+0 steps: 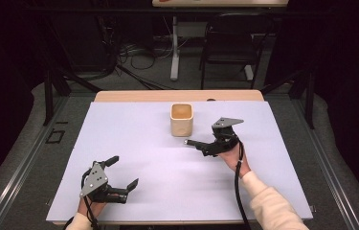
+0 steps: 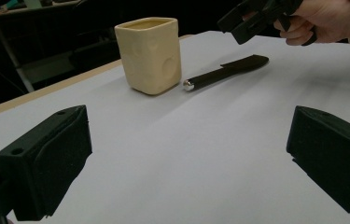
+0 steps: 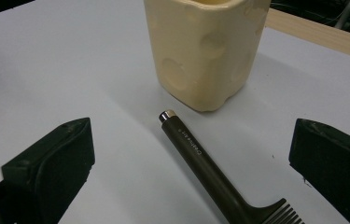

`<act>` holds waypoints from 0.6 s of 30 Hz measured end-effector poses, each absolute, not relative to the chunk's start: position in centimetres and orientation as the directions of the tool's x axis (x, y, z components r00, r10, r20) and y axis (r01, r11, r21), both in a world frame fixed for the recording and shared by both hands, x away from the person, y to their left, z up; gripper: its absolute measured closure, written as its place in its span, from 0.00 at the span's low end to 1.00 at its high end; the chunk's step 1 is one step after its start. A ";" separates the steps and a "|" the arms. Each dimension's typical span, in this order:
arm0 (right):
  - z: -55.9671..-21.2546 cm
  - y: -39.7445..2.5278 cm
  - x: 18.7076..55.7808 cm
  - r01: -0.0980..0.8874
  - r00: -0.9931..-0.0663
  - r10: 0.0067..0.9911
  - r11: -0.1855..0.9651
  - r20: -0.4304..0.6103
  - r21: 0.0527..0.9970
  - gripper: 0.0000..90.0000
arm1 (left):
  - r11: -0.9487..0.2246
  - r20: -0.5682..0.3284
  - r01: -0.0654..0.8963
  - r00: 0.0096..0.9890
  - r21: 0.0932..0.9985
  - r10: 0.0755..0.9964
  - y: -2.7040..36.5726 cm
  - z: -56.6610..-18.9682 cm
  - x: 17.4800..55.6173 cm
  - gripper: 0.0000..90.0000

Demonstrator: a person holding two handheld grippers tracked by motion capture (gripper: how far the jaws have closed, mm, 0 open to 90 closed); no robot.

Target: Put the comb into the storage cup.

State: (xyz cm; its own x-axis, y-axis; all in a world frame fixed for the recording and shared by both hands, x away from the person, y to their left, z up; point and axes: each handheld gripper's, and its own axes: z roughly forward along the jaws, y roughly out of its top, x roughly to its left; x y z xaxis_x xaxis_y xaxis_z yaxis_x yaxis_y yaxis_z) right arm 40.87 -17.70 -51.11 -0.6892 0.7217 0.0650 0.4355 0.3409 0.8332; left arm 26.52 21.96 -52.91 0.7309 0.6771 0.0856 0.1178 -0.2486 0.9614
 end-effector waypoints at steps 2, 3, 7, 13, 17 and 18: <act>-51.2 -17.5 41.2 0.443 -0.687 0.723 0.337 0.073 0.831 0.00 | -0.247 0.083 0.118 0.732 0.962 0.677 22.0 -52.9 26.5 0.00; -51.3 -17.5 41.3 0.446 -0.684 0.725 0.335 0.075 0.830 0.00 | -0.248 0.084 0.118 0.732 0.962 0.676 22.0 -52.9 26.5 0.00; -51.5 -17.1 41.9 0.455 -0.680 0.730 0.339 0.075 0.823 0.01 | -0.248 0.084 0.119 0.733 0.961 0.675 21.9 -52.9 26.5 0.00; -51.6 -16.4 42.6 0.467 -0.669 0.740 0.344 0.071 0.815 0.27 | -0.249 0.083 0.120 0.734 0.961 0.674 21.9 -52.9 26.5 0.00; -51.9 -15.8 43.0 0.469 -0.663 0.747 0.364 0.048 0.805 0.47 | -0.248 0.081 0.120 0.736 0.961 0.672 21.9 -53.0 26.6 0.00; -52.0 -15.7 43.0 0.470 -0.665 0.745 0.365 0.050 0.804 0.52 | -0.249 0.082 0.120 0.737 0.961 0.671 21.9 -53.0 26.6 0.00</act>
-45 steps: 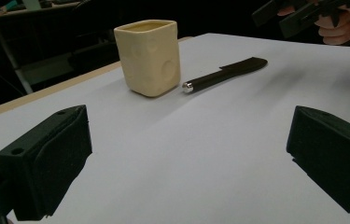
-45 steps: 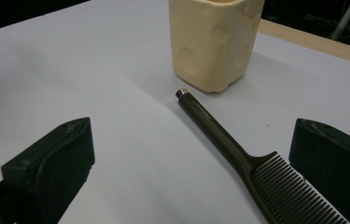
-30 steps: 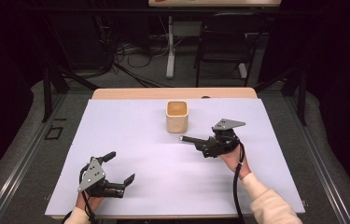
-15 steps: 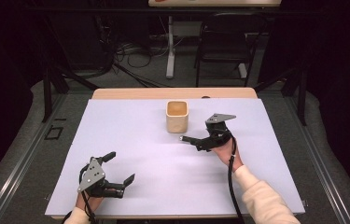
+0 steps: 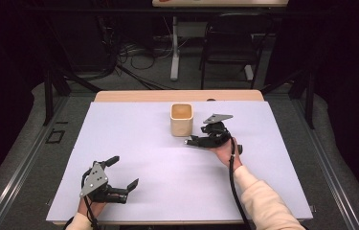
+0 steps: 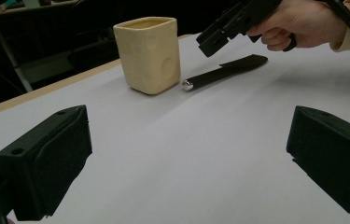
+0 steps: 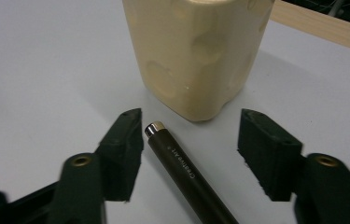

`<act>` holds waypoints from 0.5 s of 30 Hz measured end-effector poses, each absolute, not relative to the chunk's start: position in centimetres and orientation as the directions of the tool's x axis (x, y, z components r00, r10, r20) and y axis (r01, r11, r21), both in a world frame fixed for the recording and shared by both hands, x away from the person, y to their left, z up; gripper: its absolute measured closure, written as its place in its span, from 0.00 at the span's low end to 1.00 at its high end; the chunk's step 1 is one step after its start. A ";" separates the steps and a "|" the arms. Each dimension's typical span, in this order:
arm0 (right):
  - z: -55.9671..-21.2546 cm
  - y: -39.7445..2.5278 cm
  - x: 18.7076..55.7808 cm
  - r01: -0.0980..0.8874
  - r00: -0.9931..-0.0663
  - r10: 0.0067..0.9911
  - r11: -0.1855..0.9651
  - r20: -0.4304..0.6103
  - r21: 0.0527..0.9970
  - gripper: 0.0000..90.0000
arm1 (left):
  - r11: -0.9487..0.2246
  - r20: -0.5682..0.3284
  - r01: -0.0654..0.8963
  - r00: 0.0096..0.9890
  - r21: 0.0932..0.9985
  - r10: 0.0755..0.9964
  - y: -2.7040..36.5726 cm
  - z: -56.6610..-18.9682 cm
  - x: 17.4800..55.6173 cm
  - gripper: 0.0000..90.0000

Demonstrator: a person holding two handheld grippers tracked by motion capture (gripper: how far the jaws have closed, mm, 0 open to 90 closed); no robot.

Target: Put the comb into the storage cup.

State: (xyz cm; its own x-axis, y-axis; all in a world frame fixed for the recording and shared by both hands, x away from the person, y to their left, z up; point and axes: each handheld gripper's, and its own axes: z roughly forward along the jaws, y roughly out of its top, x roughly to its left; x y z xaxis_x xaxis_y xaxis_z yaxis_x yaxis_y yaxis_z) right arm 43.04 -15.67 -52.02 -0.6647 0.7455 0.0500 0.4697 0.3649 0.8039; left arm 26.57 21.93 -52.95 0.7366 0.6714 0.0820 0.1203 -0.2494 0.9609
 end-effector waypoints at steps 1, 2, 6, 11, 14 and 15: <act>-52.1 -15.5 43.1 0.471 -0.671 0.739 0.366 0.057 0.803 0.58 | -0.249 0.082 0.120 0.737 0.961 0.671 21.9 -53.0 26.6 0.00; -52.2 -15.4 43.3 0.467 -0.674 0.737 0.376 0.047 0.800 0.63 | -0.248 0.081 0.120 0.736 0.961 0.672 21.9 -53.0 26.6 0.00; -52.6 -14.7 43.5 0.460 -0.687 0.726 0.396 0.036 0.795 0.88 | -0.251 0.082 0.121 0.738 0.960 0.670 21.9 -53.0 26.6 0.00; -53.0 -13.9 44.0 0.461 -0.689 0.725 0.426 0.011 0.778 1.00 | -0.250 0.081 0.122 0.737 0.961 0.671 22.0 -53.0 26.6 0.00; -53.3 -13.4 44.1 0.463 -0.691 0.723 0.446 -0.003 0.766 1.00 | -0.252 0.081 0.123 0.738 0.960 0.670 21.9 -53.0 26.6 0.00; -53.4 -13.2 44.1 0.467 -0.691 0.723 0.449 -0.003 0.762 1.00 | -0.252 0.082 0.122 0.737 0.960 0.670 21.9 -53.0 26.6 0.00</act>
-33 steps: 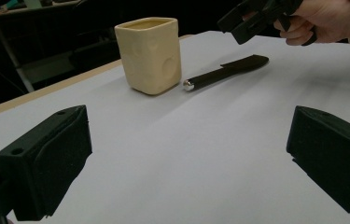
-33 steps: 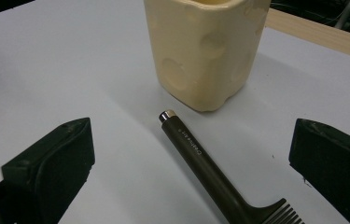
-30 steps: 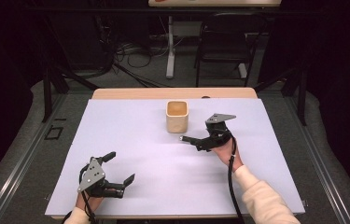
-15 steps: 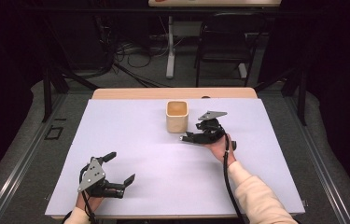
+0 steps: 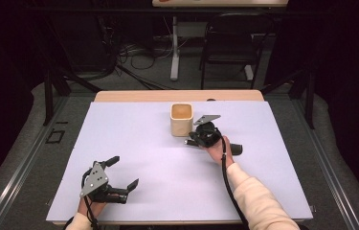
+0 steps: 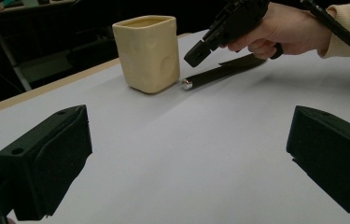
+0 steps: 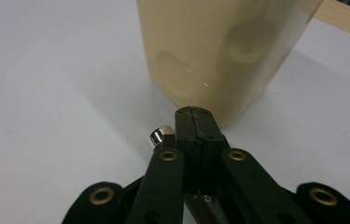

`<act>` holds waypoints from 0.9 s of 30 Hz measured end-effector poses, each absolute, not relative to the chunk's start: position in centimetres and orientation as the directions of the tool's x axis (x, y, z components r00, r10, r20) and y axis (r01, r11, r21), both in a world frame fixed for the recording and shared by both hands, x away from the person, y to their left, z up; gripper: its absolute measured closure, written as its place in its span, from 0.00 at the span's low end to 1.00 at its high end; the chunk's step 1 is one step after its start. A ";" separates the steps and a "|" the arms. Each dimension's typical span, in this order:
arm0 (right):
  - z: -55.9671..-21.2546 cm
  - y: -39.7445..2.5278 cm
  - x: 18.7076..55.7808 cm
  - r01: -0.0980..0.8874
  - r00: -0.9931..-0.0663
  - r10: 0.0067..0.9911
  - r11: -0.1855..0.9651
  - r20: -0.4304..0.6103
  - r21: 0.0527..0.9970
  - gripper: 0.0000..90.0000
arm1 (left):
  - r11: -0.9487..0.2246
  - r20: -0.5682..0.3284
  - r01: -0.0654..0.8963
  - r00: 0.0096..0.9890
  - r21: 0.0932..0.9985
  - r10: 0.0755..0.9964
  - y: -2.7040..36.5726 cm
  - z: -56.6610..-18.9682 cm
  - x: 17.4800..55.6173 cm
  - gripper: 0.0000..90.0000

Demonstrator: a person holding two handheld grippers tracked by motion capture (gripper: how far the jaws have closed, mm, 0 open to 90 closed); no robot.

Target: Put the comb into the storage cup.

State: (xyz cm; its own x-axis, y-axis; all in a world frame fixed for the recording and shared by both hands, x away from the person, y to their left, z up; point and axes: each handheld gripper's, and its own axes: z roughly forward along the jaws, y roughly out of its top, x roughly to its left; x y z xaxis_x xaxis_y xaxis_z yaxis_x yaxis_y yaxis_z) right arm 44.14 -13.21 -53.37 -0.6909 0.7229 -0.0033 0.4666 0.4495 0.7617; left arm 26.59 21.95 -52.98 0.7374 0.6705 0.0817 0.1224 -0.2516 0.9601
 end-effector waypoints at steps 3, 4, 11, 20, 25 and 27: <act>-53.7 -12.8 44.3 0.466 -0.690 0.723 0.468 -0.023 0.751 1.00 | -0.252 0.082 0.123 0.737 0.960 0.671 22.0 -53.0 26.6 0.00; -53.8 -12.7 44.3 0.465 -0.691 0.722 0.472 -0.027 0.749 1.00 | -0.252 0.082 0.122 0.737 0.960 0.671 22.0 -53.0 26.6 0.00; -54.4 -12.3 44.6 0.470 -0.688 0.724 0.492 -0.045 0.733 1.00 | -0.254 0.082 0.125 0.737 0.959 0.671 21.9 -53.0 26.6 0.00; -54.6 -11.7 44.5 0.464 -0.701 0.711 0.516 -0.056 0.720 1.00 | -0.254 0.083 0.123 0.738 0.959 0.670 22.0 -53.0 26.6 0.00; -54.7 -11.4 44.3 0.464 -0.711 0.701 0.520 -0.048 0.717 1.00 | -0.256 0.084 0.124 0.737 0.959 0.671 21.9 -53.0 26.6 0.00; -54.7 -11.3 44.3 0.467 -0.716 0.696 0.523 -0.042 0.713 1.00 | -0.256 0.084 0.125 0.736 0.959 0.671 21.9 -53.0 26.6 0.00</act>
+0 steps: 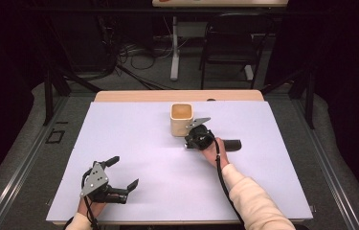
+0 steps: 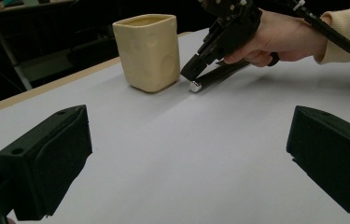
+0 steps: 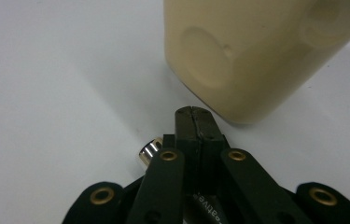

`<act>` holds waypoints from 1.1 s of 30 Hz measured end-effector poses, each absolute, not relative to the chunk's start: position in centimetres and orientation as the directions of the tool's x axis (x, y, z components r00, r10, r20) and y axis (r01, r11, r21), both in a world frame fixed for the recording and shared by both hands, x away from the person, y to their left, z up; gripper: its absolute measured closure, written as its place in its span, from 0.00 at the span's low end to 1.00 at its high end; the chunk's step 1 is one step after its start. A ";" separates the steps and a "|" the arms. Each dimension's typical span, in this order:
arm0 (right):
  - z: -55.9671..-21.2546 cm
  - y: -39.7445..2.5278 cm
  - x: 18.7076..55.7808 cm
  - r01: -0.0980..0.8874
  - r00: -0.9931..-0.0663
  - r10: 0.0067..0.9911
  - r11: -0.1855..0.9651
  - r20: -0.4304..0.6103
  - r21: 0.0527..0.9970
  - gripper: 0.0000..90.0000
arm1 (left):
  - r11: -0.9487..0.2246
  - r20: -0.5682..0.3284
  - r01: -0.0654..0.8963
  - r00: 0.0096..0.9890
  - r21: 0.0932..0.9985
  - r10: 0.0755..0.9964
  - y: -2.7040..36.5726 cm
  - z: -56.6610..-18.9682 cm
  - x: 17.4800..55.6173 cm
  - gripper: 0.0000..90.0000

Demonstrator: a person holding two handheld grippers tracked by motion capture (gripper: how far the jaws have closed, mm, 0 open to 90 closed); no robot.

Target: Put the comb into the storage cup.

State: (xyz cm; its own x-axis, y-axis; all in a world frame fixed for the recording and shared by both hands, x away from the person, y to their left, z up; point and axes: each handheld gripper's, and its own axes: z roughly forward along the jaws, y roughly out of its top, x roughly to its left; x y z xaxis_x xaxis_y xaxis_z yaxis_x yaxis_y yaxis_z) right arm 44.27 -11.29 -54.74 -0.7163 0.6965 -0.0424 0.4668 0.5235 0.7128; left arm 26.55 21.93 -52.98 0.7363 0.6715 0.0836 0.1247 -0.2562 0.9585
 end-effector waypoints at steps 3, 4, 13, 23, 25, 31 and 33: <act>-54.7 -11.3 44.2 0.466 -0.724 0.689 0.531 -0.040 0.708 1.00 | -0.255 0.083 0.125 0.736 0.959 0.672 21.9 -53.0 26.6 0.00; -54.7 -11.2 44.1 0.466 -0.727 0.686 0.533 -0.038 0.706 1.00 | -0.256 0.084 0.125 0.736 0.959 0.672 21.9 -53.0 26.6 0.00; -55.0 -11.2 43.4 0.469 -0.743 0.669 0.544 -0.022 0.695 1.00 | -0.258 0.085 0.124 0.736 0.958 0.671 21.9 -53.0 26.6 0.00; -55.1 -11.2 42.7 0.465 -0.758 0.652 0.552 -0.011 0.693 1.00 | -0.256 0.084 0.125 0.735 0.959 0.673 21.9 -53.0 26.6 0.00; -55.1 -11.1 42.5 0.462 -0.763 0.646 0.557 -0.012 0.690 1.00 | -0.256 0.084 0.125 0.735 0.959 0.673 21.9 -53.0 26.6 0.00; -55.1 -11.1 42.0 0.458 -0.773 0.635 0.567 -0.009 0.684 1.00 | -0.258 0.085 0.125 0.735 0.958 0.672 21.9 -53.0 26.6 0.00; -55.1 -11.0 41.8 0.461 -0.774 0.634 0.570 -0.006 0.680 1.00 | -0.258 0.085 0.125 0.736 0.958 0.672 21.9 -53.0 26.6 0.00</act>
